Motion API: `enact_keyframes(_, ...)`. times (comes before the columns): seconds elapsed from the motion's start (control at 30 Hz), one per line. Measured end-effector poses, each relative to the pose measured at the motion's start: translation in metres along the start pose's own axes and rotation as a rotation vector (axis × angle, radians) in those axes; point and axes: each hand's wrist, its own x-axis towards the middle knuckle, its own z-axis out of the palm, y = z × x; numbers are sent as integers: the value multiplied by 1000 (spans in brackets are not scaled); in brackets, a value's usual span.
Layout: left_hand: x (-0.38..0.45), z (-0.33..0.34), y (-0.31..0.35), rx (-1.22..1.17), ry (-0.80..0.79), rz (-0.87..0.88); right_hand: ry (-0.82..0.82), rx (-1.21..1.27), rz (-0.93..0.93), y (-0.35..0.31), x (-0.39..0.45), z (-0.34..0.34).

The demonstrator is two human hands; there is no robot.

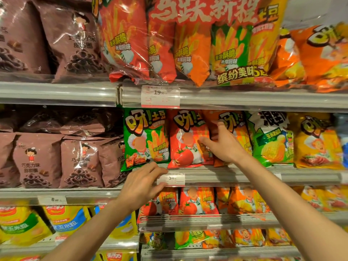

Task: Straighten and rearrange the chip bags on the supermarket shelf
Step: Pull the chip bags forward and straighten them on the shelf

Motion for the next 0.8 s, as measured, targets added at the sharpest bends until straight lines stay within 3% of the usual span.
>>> enact_keyframes(0.2, -1, -3, 2, -13, 4, -7, -147, 168, 110, -15, 13, 6)
enact_keyframes(0.37, -1, -5, 2, -16, -9, -13, -63, 322, 71, -5, 15, 17)
enact_keyframes(0.8, 2, -8, 0, -34, -11, -14, 67, 289, -75, -4, 6, 26)
